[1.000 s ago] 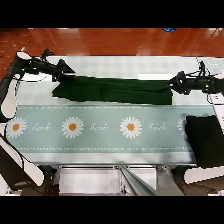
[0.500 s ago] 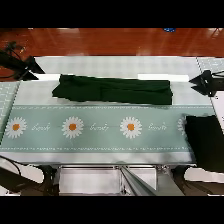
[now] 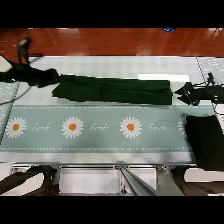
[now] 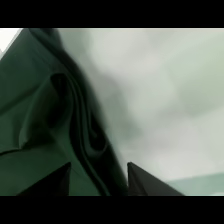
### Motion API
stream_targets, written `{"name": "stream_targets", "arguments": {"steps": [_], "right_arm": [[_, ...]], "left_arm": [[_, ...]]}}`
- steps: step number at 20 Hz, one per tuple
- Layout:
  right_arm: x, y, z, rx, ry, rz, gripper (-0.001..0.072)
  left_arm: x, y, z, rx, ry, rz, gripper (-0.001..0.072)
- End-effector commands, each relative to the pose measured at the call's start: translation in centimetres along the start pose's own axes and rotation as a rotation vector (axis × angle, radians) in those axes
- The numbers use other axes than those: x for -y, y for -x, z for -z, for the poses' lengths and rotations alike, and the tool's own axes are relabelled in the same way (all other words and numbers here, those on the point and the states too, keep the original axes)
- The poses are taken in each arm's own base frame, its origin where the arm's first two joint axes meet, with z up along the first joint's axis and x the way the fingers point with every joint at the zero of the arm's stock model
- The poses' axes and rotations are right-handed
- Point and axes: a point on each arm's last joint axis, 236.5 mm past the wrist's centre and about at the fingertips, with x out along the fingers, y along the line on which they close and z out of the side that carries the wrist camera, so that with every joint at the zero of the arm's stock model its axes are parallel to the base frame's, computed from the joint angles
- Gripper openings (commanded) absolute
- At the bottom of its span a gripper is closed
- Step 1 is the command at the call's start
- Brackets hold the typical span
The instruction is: Fold the shirts.
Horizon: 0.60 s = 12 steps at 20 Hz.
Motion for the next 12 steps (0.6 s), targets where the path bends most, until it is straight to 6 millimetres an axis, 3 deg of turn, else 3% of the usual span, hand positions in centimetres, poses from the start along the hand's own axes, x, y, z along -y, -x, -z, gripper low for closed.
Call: {"name": "stream_targets", "arguments": {"steps": [1, 5, 6, 7, 8, 9, 10, 11, 12], "right_arm": [[-1.2, -3.2, 0.8, -0.056, 0.003, -0.012, 0.0418], [-2.9, -6.4, 2.1, -0.122, -0.016, -0.034, 0.0406], [-3.9, -6.9, 2.1, -0.127, -0.008, -0.05, 0.0354], [-5.1, -7.1, 1.9, -0.123, 0.019, -0.069, 0.0213], [-6.6, -6.8, 1.6, -0.112, 0.071, -0.089, 0.0022], [-8.2, -6.2, 1.4, -0.101, 0.113, -0.106, 0.0024], [-9.4, -5.2, 1.1, -0.088, 0.146, -0.116, 0.0024], [-10.4, -4.0, 1.1, -0.073, 0.18, -0.121, 0.0023], [-10.8, -2.4, 1.3, -0.058, 0.231, -0.098, 0.0023]], "left_arm": [[3.5, -1.8, 2.9, -0.03, -0.058, 0.052, 0.0504], [5.4, -2.6, 2.5, -0.008, -0.064, 0.092, 0.0504], [5.8, -2.8, 2.5, -0.006, -0.053, 0.106, 0.0504], [6.1, -2.9, 2.5, -0.01, -0.038, 0.122, 0.0504], [6.2, -3.1, 2.6, -0.016, -0.03, 0.128, 0.0503], [6.2, -3.3, 2.7, -0.022, -0.024, 0.132, 0.0493], [6.3, -3.4, 2.7, -0.024, -0.021, 0.135, 0.0346], [6.3, -3.5, 2.8, -0.026, -0.018, 0.137, 0.0087], [6.4, -3.5, 2.8, -0.026, -0.023, 0.138, 0.0019]]}}
